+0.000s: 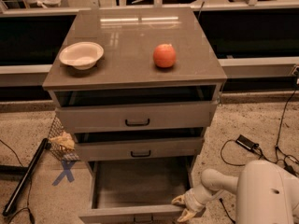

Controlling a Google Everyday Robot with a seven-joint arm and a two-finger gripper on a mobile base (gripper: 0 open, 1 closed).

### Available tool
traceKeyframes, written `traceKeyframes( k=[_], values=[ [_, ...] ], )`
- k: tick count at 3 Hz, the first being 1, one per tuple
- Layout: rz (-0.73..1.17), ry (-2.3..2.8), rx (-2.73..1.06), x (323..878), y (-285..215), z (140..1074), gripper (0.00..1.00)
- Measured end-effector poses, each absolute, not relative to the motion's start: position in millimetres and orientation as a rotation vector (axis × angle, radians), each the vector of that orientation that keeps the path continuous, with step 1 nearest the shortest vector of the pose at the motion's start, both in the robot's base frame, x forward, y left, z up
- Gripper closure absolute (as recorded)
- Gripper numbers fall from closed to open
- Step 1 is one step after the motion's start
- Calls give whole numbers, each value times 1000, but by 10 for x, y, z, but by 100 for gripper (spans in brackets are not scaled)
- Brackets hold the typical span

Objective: Open bottom drawer

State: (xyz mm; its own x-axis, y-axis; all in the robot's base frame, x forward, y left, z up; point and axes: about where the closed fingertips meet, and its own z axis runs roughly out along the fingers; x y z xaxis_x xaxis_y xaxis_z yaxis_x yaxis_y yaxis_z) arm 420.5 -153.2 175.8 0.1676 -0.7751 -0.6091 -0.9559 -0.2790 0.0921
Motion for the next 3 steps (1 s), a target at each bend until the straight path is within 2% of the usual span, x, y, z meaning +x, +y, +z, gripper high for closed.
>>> traceKeyframes(
  k=[1, 2, 3],
  values=[
    [813, 1655, -2137, 4215, -1522, 1758, 53],
    [811, 1669, -2108, 4138, -1636, 1848, 46],
    [812, 1653, -2053, 4020, -1809, 2016, 28]
  ],
)
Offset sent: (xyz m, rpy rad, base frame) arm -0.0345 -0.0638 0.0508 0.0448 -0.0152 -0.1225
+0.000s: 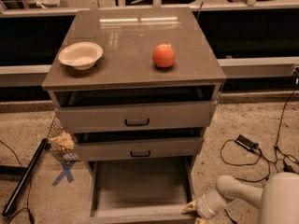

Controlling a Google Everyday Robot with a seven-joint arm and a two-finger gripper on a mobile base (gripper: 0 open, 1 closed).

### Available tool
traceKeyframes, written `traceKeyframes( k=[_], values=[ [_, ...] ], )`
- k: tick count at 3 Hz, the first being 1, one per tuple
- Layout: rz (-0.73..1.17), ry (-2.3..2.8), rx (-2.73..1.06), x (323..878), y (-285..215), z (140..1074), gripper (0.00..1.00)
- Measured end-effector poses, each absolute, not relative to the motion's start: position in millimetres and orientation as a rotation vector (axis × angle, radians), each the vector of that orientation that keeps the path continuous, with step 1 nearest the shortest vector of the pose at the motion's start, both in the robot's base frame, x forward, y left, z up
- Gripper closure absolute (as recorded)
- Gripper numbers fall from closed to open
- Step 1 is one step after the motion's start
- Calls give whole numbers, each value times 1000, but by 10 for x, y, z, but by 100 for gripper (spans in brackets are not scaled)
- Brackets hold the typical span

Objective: Open bottom drawer

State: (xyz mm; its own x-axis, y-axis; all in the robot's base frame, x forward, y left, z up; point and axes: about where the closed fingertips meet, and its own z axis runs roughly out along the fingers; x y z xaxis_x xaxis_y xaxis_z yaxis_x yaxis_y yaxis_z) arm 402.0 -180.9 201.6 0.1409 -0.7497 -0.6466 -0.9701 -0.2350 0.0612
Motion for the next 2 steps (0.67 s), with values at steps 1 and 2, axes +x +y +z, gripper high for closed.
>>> traceKeyframes(
  k=[1, 2],
  values=[
    [791, 1590, -1985, 3958, -1920, 2333, 4],
    [753, 1510, -1942, 3926, -1961, 2715, 0]
  ],
)
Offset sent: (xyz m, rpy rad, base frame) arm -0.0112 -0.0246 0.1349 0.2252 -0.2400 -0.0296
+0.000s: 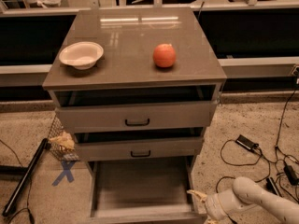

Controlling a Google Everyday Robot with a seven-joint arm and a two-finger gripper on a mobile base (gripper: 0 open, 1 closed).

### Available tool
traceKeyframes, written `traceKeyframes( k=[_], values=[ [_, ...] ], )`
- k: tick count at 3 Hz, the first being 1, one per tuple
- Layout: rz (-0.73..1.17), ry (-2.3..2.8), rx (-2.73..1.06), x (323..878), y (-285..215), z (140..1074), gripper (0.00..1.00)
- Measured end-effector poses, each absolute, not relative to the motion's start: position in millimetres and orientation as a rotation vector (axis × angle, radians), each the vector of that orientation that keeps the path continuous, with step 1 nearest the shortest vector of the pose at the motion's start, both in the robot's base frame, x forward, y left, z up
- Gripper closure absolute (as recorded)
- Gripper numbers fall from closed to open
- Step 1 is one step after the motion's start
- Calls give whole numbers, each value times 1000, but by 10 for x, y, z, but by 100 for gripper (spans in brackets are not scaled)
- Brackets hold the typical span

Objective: Open bottom drawer

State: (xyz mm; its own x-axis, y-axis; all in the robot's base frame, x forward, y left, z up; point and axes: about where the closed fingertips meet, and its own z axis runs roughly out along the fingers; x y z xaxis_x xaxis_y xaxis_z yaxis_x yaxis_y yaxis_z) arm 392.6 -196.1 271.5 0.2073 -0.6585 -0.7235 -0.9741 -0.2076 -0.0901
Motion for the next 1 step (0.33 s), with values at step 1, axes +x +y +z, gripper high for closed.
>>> traceKeyframes(
  k=[1],
  values=[
    [730, 1542, -1932, 4007, -1977, 3023, 0]
  ],
)
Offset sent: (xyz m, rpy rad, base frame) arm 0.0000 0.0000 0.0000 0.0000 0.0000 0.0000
